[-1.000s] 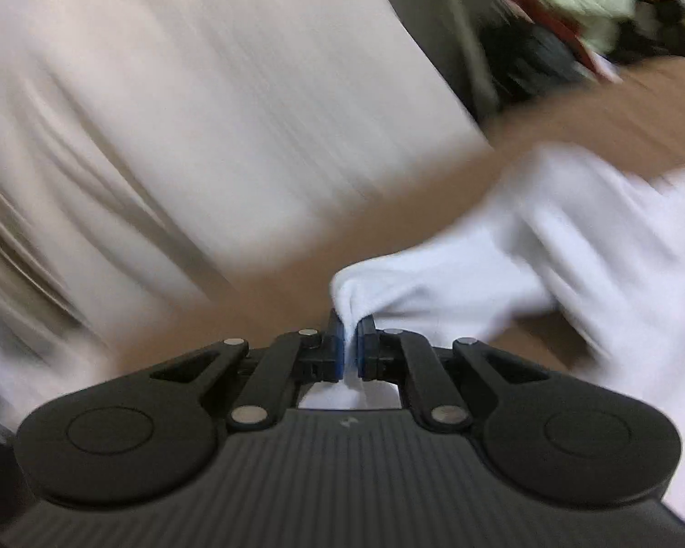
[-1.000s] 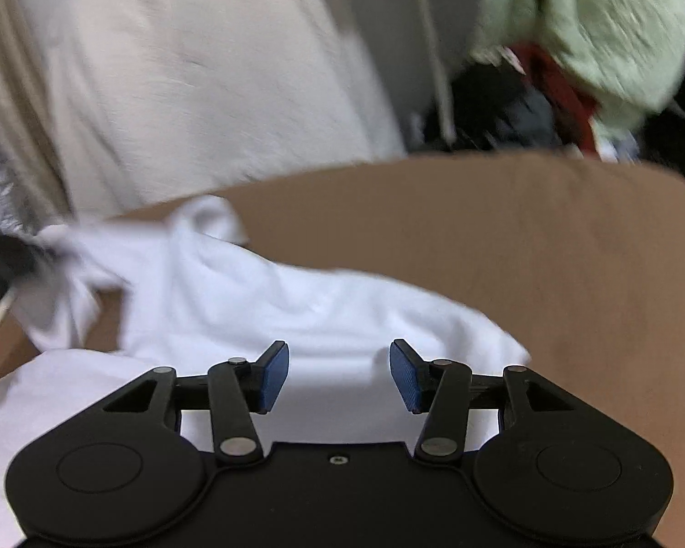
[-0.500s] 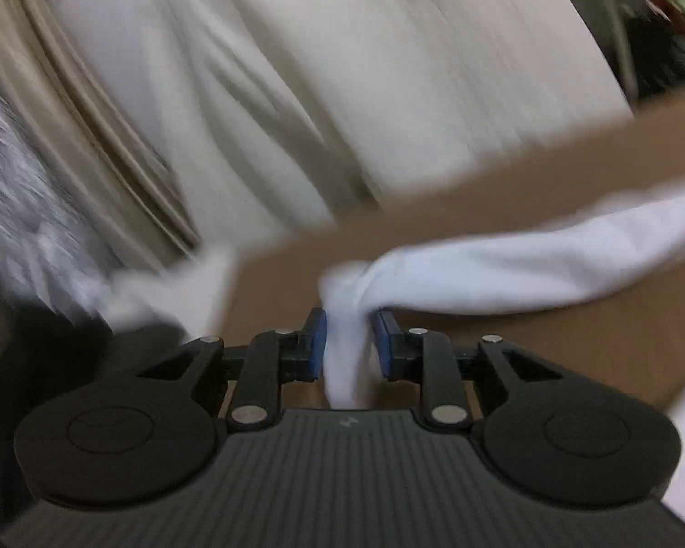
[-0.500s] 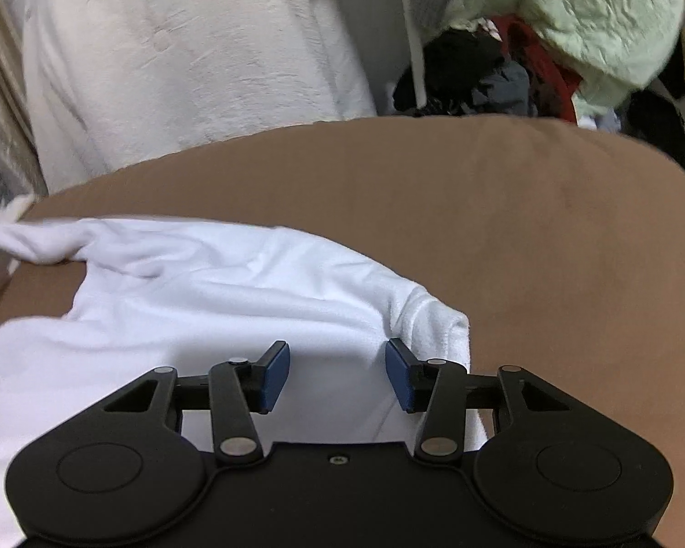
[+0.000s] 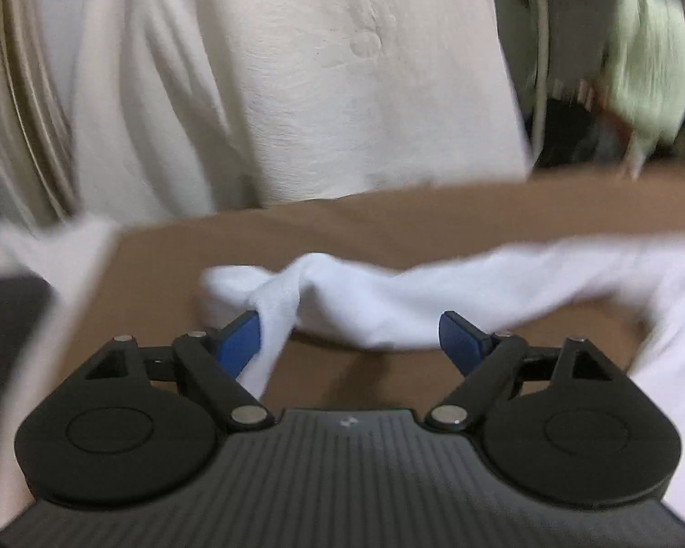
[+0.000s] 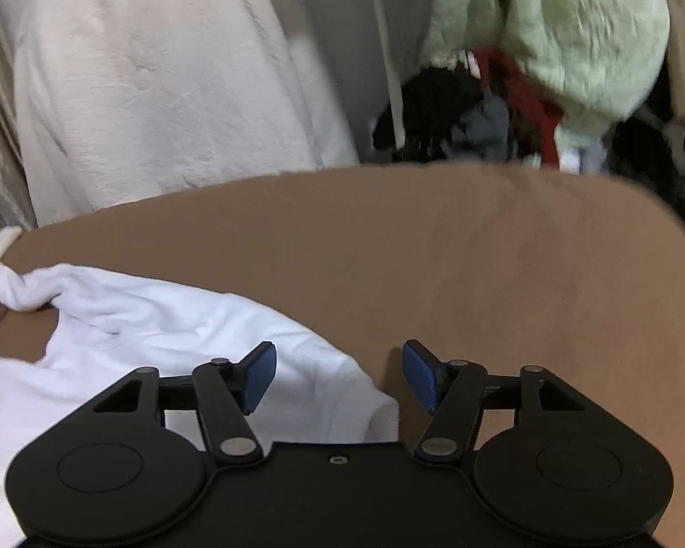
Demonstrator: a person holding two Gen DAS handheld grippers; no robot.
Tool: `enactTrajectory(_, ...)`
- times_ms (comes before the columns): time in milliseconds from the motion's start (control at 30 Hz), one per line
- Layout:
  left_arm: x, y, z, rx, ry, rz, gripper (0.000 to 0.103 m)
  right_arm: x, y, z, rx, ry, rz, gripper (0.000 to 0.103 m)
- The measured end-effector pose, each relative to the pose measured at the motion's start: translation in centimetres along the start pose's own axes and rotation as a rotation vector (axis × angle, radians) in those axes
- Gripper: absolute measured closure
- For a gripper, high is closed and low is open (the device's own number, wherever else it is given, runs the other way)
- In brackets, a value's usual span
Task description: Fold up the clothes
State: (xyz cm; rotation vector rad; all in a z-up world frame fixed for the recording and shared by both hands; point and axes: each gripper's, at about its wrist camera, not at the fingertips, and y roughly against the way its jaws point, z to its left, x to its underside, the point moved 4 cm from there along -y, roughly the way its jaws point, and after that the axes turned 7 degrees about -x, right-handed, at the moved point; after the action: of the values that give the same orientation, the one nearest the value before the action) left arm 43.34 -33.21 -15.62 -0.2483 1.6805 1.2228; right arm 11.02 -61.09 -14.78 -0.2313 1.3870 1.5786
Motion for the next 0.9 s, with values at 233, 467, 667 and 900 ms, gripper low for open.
enactTrajectory(233, -2.9, -7.7, -2.0, -0.110, 0.154, 0.157, 0.099, 1.2, -1.3, 3.0, -0.025, 0.269, -0.019, 0.093)
enactTrajectory(467, -14.9, -5.6, -6.0, -0.274, 0.116, -0.300, 0.095, -0.4, 1.6, 0.9, 0.077, 0.220, -0.180, 0.097)
enactTrajectory(667, -14.7, -7.5, -10.2, -0.275, 0.059, -0.108, 0.023, 0.4, 0.3, 0.7, 0.228, 0.199, -0.108, 0.075)
enactTrajectory(900, -6.1, -0.4, -12.8, -0.139, -0.187, -0.030, 0.023, 1.1, 6.4, -0.2, 0.100, -0.069, -0.111, 0.048)
